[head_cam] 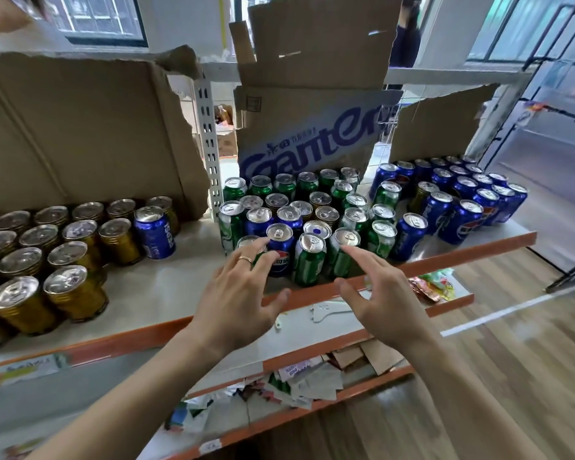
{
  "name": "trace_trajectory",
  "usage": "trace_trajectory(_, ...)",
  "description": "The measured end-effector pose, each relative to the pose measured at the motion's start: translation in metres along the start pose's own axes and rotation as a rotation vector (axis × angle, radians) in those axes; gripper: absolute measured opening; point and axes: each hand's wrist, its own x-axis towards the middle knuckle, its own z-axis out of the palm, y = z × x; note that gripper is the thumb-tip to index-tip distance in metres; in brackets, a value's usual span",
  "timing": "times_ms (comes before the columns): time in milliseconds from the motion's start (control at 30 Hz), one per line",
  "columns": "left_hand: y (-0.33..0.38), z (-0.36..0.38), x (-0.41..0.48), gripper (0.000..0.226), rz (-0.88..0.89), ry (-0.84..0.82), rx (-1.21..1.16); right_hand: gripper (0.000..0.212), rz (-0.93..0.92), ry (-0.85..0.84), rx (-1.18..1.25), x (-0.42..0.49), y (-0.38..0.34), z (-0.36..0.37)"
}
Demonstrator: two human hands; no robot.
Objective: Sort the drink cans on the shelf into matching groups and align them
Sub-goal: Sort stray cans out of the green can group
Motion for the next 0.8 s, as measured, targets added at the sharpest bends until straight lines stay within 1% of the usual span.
trace_trajectory(133,-0.013,0.006,0.044,0.067,-0.002,0.02,-0.016,0.056,0.005,-0.006,-0.019,0.042,0.01,0.001)
trace_trajectory(367,-0.034,0.012,0.125,0.062,0.002,0.02,-0.026,0.058,0.008,-0.054,-0.109,0.127,0.025,0.003)
trace_trajectory(633,-0.044,0.023,0.171,0.067,-0.025,-0.085,-0.015,0.061,0.026,-0.169,-0.174,0.192,0.043,0.014)
trace_trajectory(800,-0.047,0.038,0.189,0.076,-0.091,-0.164,0.109,0.064,-0.011,-0.297,-0.212,0.229,0.071,0.029)
